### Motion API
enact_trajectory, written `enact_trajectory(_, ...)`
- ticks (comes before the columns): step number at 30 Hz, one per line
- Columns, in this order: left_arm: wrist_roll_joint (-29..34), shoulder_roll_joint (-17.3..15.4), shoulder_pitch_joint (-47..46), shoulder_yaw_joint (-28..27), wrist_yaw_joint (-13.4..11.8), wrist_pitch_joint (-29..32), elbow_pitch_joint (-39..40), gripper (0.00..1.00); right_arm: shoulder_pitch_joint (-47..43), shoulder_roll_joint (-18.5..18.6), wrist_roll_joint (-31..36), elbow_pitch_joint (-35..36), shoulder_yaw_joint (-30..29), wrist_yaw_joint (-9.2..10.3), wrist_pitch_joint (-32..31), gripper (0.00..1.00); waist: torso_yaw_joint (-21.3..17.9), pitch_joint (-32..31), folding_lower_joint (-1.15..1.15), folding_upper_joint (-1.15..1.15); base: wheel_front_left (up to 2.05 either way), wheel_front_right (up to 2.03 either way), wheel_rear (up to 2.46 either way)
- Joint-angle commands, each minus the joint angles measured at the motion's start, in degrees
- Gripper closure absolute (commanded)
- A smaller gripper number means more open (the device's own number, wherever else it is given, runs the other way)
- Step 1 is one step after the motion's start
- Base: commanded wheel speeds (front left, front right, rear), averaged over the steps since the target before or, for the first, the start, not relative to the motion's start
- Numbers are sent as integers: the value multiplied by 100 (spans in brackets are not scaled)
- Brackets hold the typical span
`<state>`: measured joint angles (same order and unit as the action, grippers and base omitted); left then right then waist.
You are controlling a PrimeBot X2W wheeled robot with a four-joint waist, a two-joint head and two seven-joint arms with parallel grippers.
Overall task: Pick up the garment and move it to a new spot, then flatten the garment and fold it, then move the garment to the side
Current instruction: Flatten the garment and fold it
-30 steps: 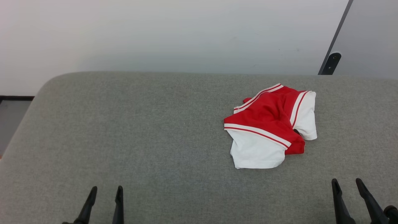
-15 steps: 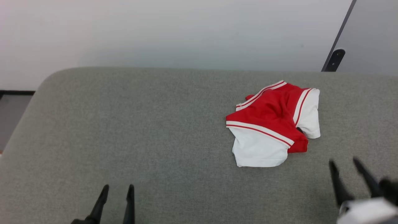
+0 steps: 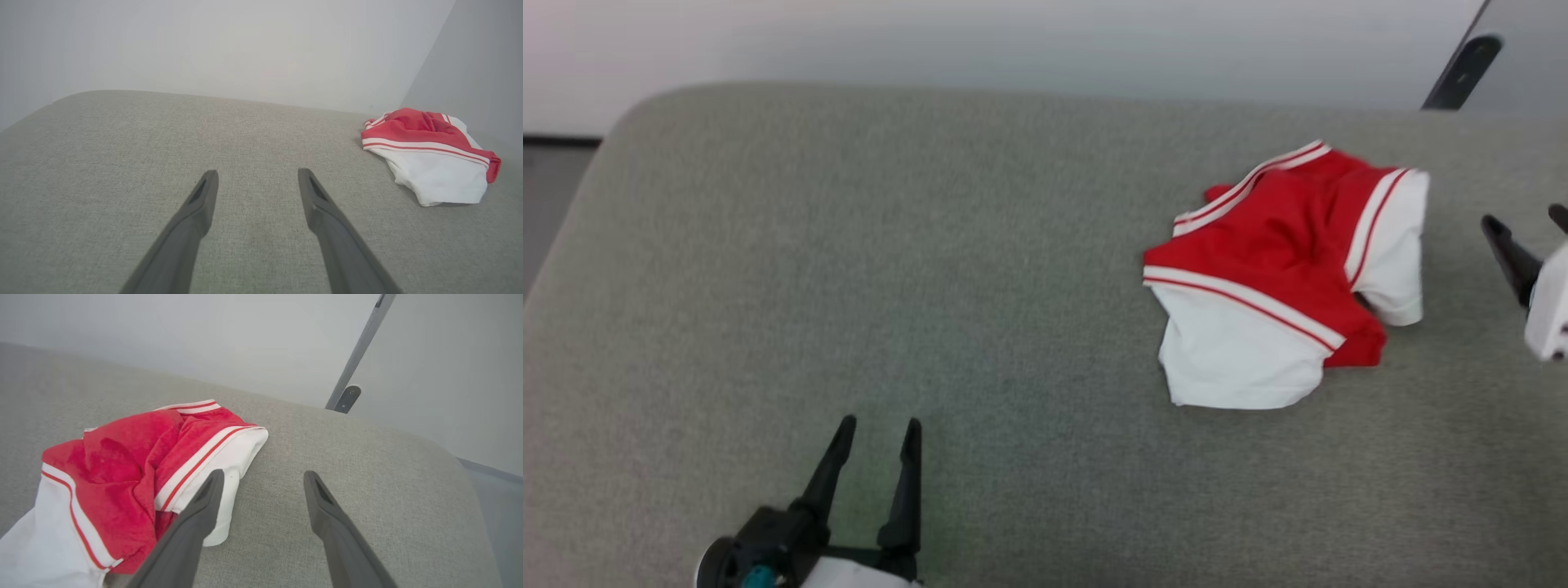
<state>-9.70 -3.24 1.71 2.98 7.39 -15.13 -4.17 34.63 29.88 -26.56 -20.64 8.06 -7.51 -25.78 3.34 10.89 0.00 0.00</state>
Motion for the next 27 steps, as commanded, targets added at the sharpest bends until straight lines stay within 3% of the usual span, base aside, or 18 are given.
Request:
enact_trajectory(1,-38,8,-95,12,11,-2,-3,0,133,51,-82,-64,71,4,-113,0,177,339,0,0,0,0,0)
enact_trajectory(9,-87,22,-511,251,12,-2,-104,0,1266,344,-851,-900,999,5,-1717,0,366,857,0,0,0,0,0)
enact_trajectory(14,-83,27,-711,339,12,-2,-134,0,1629,353,-1018,-1218,1265,5,-2231,0,447,1106,0,0,0,0,0)
enact_trajectory(18,-112,31,-828,408,12,-2,-196,0,1724,361,-1044,-1314,1463,5,-2226,0,488,1243,0,0,0,0,0)
enact_trajectory(19,-115,32,-856,420,12,-2,-210,0,1721,337,-1069,-1318,1533,5,-2213,11,493,1258,0,0,0,0,0)
enact_trajectory(20,-117,31,-874,429,12,-2,-223,0,1711,318,-1091,-1285,1615,4,-2176,60,495,1273,0,0,0,0,0)
enact_trajectory(21,-119,33,-891,440,12,-2,-237,0,1703,313,-1132,-1246,1647,3,-2090,76,496,1287,0,0,0,0,0)
enact_trajectory(22,-124,33,-910,450,12,-2,-251,0,1710,337,-1162,-1246,1649,3,-1989,100,496,1294,0,0,0,0,0)
enact_trajectory(27,-148,36,-951,457,13,-2,-314,0,1910,387,-1127,-991,1869,4,-1392,100,455,1246,0,0,0,0,0)
